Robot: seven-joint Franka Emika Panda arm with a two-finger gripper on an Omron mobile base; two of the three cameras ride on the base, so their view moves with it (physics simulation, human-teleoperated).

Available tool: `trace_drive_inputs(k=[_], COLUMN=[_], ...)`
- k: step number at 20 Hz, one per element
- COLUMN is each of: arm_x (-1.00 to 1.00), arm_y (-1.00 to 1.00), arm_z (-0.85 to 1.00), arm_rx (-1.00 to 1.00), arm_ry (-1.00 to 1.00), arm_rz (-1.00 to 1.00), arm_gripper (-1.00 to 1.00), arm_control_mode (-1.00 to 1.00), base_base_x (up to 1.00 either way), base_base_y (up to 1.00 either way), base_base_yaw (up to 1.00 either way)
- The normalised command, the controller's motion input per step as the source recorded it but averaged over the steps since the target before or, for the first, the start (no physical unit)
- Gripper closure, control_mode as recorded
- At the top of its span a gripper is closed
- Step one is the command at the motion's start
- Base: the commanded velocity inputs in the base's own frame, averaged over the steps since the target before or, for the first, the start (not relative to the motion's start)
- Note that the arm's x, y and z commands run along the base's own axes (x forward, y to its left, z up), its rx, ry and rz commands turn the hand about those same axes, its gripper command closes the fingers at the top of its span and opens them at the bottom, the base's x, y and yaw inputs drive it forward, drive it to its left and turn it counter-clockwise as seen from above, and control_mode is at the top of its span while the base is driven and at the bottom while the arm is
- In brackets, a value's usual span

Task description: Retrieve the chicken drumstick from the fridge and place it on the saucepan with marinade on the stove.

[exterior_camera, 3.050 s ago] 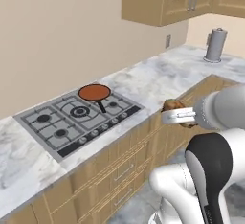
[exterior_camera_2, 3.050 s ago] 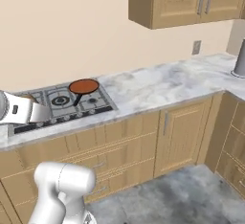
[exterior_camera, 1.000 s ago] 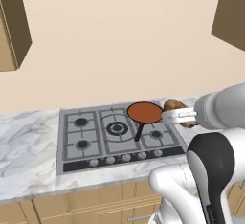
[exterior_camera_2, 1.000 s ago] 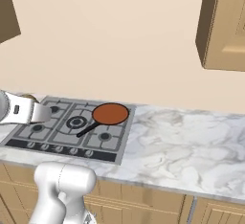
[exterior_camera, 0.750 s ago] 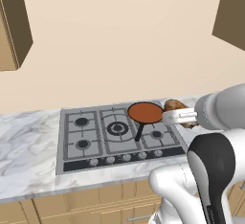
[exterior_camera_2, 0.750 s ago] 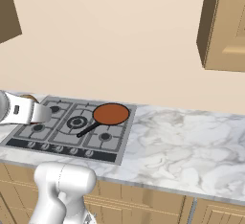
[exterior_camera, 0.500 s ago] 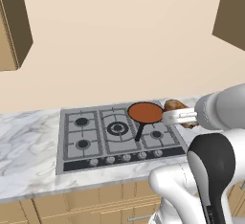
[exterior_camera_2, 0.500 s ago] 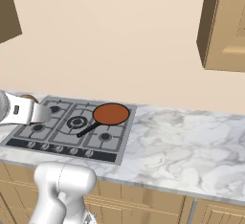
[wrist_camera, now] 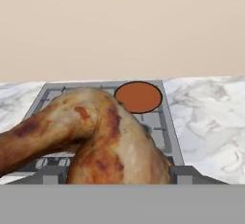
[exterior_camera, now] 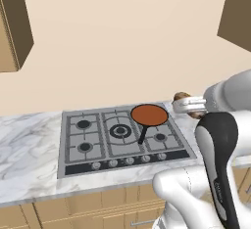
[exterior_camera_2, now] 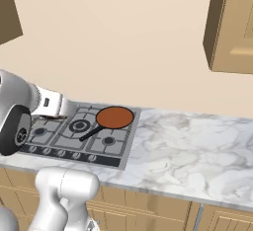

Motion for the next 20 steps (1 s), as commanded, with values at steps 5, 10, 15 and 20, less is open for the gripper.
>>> trace_drive_inputs(k=[5,10,15,20], arm_x=[0.74,0.89,0.86,0.59], arm_y=[-0.28,0.00,0.00,0.00], arm_z=[-0.18,-0.27,-0.37,-0.40], arm_rx=[0.01,0.00,0.00,0.00], arm_ry=[0.00,0.03,0.11,0.15], arm_rz=[0.00,0.00,0.00,0.00], arm_gripper=[1.00,1.00,1.00,1.00], arm_control_mode=[-1.00,-1.00,-1.00,-1.00], base_base_x=[0.00,0.00,0.00,0.00], base_base_y=[0.00,0.00,0.00,0.00], base_base_yaw=[0.00,0.00,0.00,0.00])
